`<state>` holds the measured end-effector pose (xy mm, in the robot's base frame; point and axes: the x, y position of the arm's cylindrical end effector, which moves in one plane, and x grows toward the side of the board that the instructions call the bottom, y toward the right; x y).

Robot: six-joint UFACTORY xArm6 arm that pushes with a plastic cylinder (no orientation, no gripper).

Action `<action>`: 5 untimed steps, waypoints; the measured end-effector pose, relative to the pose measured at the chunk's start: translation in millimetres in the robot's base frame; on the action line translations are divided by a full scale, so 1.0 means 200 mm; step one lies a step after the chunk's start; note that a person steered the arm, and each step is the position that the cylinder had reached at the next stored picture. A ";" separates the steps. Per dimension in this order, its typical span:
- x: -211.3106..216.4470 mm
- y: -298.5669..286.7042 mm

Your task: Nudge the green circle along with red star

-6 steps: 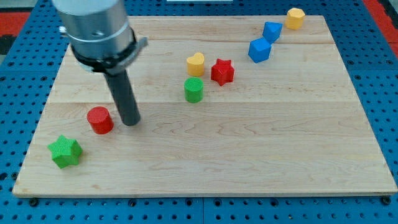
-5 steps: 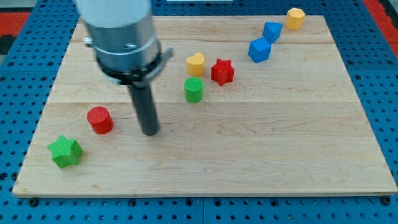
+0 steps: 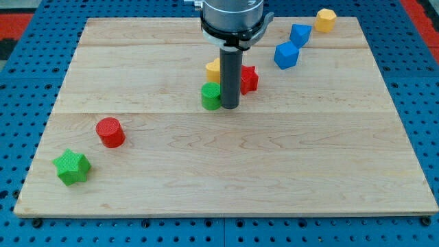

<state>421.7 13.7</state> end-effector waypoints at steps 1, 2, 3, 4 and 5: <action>-0.04 0.00; -0.08 0.00; -0.09 0.02; -0.09 0.08; -0.14 0.14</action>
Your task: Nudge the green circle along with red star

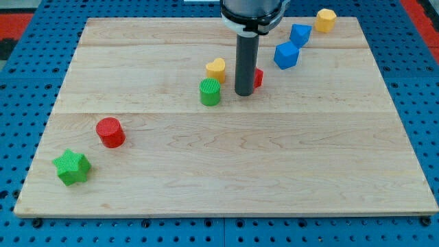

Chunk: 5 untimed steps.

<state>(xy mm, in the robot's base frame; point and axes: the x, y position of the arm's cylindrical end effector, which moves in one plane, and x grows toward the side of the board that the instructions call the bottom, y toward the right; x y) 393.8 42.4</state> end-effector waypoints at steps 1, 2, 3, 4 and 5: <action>0.06 0.24; -0.10 0.48; -0.29 0.41; -0.32 0.44; -0.32 0.61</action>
